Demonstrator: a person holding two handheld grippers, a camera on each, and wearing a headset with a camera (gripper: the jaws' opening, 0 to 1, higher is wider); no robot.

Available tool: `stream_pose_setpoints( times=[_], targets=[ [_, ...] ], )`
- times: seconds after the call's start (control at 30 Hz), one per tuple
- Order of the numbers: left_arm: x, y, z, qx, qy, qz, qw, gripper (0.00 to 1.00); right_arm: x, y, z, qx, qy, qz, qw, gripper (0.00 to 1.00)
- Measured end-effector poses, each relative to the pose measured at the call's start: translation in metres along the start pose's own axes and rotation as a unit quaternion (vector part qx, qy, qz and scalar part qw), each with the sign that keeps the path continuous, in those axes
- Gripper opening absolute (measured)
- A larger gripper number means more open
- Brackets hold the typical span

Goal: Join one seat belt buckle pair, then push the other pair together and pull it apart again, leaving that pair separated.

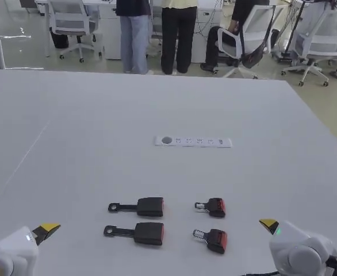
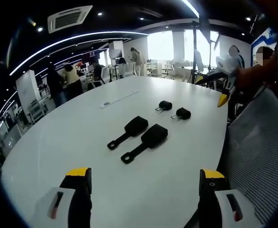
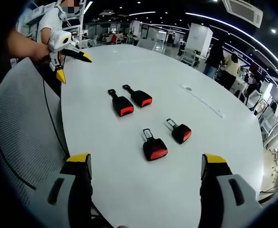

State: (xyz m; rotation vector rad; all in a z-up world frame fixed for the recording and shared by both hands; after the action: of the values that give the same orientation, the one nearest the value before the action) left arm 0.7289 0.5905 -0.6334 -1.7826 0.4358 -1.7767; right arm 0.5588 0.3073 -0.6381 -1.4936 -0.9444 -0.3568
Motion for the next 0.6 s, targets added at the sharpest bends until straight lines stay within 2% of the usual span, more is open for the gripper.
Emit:
stream_pose_setpoints(
  times=[0.2, 0.27, 0.5, 0.6],
  targets=[
    [0.0, 0.0016, 0.0026, 0.0, 0.011, 0.006, 0.9999, 0.95, 0.0007, 0.0003, -0.0004, 0.001, -0.012, 0.009, 0.9999, 0.93],
    [-0.0013, 0.0029, 0.0035, -0.004, 0.0, 0.016, 0.9999, 0.94, 0.0007, 0.0015, -0.0005, 0.003, -0.014, 0.013, 0.9998, 0.92],
    [0.0007, 0.0067, 0.0085, 0.002, 0.008, 0.021, 0.9998, 0.88, 0.0021, 0.0061, 0.0015, 0.014, -0.016, 0.018, 0.9996, 0.89],
    [-0.0004, 0.0091, 0.0076, -0.002, 0.009, 0.029, 0.9995, 0.86, 0.0025, 0.0078, 0.0014, 0.018, -0.017, 0.017, 0.9995, 0.86]
  ],
)
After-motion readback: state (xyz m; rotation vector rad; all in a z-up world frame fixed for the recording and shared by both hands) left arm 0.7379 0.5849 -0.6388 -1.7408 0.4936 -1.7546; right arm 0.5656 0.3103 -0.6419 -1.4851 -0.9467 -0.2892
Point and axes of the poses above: the centre of the closed fingertips' face, and the gripper's own axes: y roughly forward along the fingers, z roughly to its left, x roughly out of its top, the point moved 1 cm from there along -y, roughly backward along the fingers, and after that the axes turned 1 degree about -y, right-handed, at the moved point
